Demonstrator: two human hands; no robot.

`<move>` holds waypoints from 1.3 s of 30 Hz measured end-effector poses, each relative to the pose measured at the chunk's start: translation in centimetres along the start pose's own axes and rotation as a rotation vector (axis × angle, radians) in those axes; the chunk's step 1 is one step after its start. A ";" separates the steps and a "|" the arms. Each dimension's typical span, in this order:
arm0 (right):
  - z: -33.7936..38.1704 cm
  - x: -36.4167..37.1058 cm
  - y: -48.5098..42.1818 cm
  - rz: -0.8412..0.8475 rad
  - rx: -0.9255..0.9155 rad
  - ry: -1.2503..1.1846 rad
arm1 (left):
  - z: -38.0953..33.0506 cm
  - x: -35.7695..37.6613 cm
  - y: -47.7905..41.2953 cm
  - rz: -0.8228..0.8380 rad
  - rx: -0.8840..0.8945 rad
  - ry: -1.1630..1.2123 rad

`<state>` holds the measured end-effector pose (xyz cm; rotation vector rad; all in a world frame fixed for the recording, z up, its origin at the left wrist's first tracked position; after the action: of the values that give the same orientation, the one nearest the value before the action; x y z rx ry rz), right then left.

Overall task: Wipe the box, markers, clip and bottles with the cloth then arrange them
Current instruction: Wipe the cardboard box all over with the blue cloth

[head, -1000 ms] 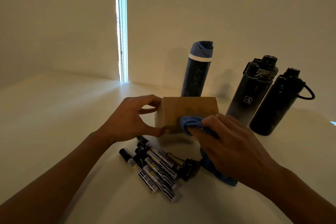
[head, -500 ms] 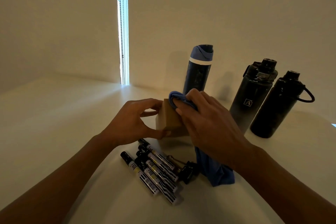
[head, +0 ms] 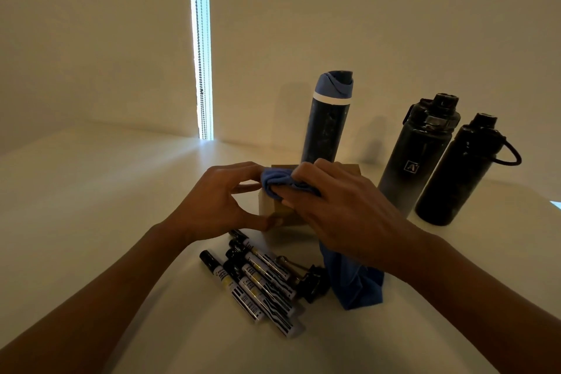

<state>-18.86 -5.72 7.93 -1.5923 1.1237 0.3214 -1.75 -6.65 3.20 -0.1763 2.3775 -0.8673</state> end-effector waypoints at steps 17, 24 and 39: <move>-4.2 -1.8 12.1 0.175 0.285 0.015 | 1.1 0.1 0.2 -0.038 -0.116 0.041; -8.0 -0.5 13.3 0.128 0.745 -0.086 | 1.4 0.4 0.5 -0.096 -0.109 0.035; -8.0 2.0 12.0 -0.108 0.774 -0.357 | 1.4 1.4 0.5 0.068 -0.162 0.128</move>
<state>-30.00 -13.00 2.08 -0.8585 0.7438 0.0687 -2.01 -7.43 1.36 -0.1057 2.5581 -0.6725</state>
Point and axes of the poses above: each hand's wrist, its own y-axis away from the middle knuckle, its own x-axis out of the palm, z = x × y, the point moved 7 cm from there along -y, towards the middle knuckle, and after that the axes turned 7 degrees about -z, right-handed, at the moved point
